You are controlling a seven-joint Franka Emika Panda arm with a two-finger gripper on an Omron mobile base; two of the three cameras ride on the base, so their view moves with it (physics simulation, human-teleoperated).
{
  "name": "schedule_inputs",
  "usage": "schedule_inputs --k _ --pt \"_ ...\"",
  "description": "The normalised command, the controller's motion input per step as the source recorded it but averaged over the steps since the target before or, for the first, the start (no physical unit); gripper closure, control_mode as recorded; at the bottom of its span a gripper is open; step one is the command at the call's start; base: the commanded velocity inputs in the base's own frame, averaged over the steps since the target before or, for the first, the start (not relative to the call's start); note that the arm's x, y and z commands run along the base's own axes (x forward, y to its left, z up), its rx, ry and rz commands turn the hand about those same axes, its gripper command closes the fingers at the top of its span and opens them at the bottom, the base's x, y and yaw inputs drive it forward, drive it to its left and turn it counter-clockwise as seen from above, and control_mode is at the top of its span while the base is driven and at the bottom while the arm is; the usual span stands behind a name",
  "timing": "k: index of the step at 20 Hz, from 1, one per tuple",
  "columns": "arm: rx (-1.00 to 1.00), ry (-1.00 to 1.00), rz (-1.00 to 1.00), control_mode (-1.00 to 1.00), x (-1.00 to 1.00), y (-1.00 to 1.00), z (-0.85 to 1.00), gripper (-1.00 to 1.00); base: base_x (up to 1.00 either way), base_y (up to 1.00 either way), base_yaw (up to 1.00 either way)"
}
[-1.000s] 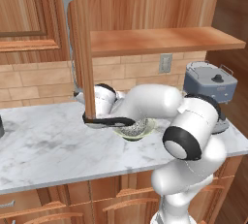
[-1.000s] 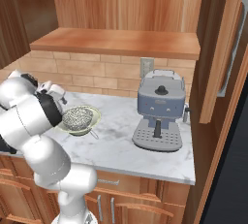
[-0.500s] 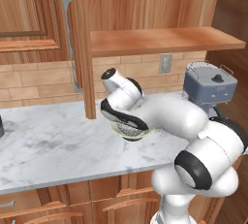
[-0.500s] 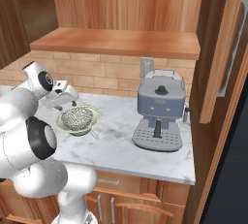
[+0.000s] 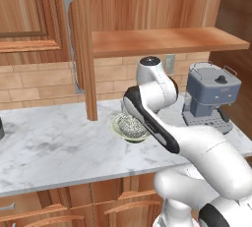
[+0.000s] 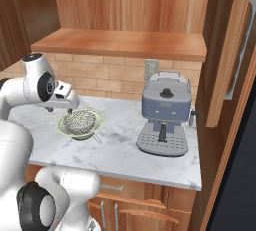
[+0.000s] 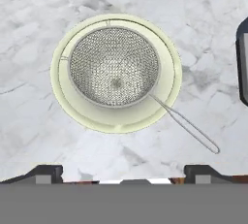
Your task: Open the cabinet and setup a tea strainer by placing it in the bowl upright.
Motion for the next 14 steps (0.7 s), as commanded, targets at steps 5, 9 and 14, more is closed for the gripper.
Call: schedule_inputs --k 5,9,14 --pt "0.21 0.00 0.00 -1.00 -0.82 -0.20 0.61 -1.00 0.00 0.00 0.00" --pt "0.18 0.00 0.00 -1.00 -0.52 -0.30 0.67 -1.00 0.00 0.00 0.00" --pt "0.13 -0.03 0.00 -1.00 -0.35 -0.25 0.53 -1.00 0.00 0.00 0.00"
